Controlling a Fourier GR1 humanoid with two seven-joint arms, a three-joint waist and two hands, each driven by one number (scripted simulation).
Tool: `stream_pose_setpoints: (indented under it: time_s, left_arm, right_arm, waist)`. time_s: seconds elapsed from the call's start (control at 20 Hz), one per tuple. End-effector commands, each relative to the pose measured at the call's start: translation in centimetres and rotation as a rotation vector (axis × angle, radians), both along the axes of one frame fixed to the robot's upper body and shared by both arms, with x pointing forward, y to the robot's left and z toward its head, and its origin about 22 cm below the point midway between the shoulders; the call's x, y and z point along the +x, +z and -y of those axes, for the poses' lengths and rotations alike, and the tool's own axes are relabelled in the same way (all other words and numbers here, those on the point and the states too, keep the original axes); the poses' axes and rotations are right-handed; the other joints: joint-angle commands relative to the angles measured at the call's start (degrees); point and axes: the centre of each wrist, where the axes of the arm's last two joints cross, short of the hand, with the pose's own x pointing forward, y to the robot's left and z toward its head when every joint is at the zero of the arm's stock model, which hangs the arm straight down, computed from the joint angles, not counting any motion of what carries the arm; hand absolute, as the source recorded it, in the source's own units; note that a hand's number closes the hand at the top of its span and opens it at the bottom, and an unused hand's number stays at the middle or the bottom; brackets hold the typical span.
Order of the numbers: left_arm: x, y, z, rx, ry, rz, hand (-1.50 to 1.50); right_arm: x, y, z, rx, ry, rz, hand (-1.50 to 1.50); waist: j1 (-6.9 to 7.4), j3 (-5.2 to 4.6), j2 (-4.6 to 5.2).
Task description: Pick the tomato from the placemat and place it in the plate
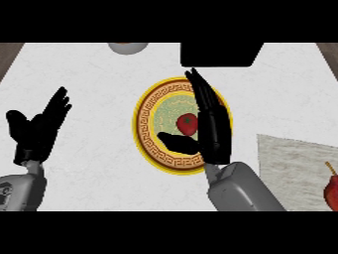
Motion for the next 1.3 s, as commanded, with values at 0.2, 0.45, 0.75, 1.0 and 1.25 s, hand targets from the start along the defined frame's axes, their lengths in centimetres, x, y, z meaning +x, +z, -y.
stream_pose_setpoints:
  time_s: [0.2, 0.45, 0.75, 1.0, 1.25]
  left_arm:
    - [-1.8, -1.8, 1.3, -0.004, 0.003, -0.02, 0.0]
    - [1.1, 0.1, 0.4, -0.002, 0.004, 0.001, 0.0]
    - [-0.2, -0.1, 0.3, -0.015, -0.006, 0.025, 0.0]
    - [-0.5, 0.1, 0.3, 0.012, 0.013, 0.003, 0.0]
    - [-0.7, -0.9, -0.9, 0.005, 0.004, -0.011, 0.0]
  right_arm:
    - [-2.8, 2.2, 1.8, 0.355, 0.065, -0.179, -1.5]
    - [-3.4, -0.2, 5.2, 0.372, 0.133, -0.178, -1.5]
    - [-1.6, -0.8, 9.5, 0.352, 0.126, -0.118, -1.5]
    - [-3.2, -1.9, 12.7, 0.34, 0.096, -0.125, -1.5]
    - [-3.3, -0.6, 14.1, 0.31, 0.082, -0.122, -1.5]
  waist:
    - [0.0, 0.02, 0.01]
    - [-0.2, -0.02, 0.14]
    - [0.05, -0.03, 0.11]
    - [-0.05, -0.03, 0.07]
    - [-0.04, -0.04, 0.08]
